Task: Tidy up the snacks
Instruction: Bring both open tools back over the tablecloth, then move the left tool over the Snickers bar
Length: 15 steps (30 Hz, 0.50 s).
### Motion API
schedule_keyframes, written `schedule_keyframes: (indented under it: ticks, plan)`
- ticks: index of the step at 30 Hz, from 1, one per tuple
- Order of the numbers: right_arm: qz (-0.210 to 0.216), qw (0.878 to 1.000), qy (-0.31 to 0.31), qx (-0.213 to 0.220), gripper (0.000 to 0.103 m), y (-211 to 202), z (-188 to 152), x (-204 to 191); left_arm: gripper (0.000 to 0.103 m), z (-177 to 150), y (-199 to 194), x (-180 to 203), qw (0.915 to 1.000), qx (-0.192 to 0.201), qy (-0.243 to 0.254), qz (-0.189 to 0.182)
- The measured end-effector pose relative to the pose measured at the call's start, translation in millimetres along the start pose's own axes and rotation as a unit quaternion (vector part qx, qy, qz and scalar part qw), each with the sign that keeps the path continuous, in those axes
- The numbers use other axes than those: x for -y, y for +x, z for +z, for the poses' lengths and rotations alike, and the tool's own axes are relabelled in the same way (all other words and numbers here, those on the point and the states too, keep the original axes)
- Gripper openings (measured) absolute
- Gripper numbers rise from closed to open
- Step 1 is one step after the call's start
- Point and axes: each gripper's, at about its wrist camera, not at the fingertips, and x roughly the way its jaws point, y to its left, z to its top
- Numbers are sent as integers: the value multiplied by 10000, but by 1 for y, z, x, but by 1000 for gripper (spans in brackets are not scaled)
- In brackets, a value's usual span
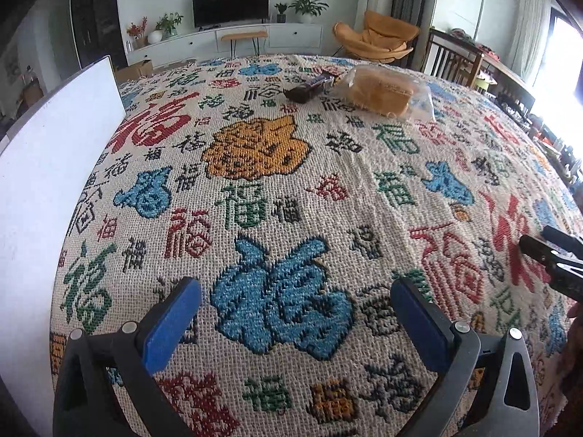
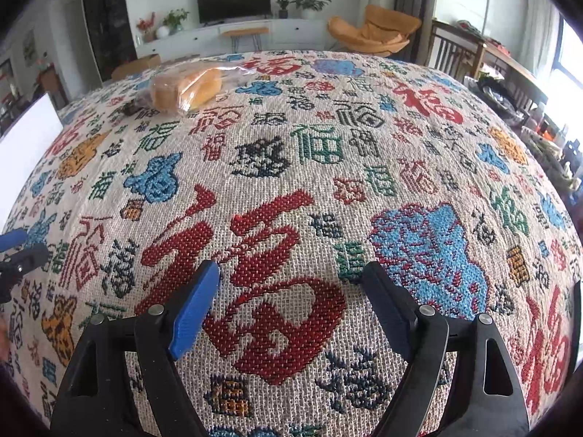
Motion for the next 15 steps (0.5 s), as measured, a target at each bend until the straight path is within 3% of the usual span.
schedule_keyframes:
  ticks: [2,15]
  plan:
    - [6,10000,6,-3,84,0,0,0,103,-1,1,5,9998,-10,127,130]
    - [4,10000,7,-2,85,0,0,1,103,0,0,4,9999,-14,109,105]
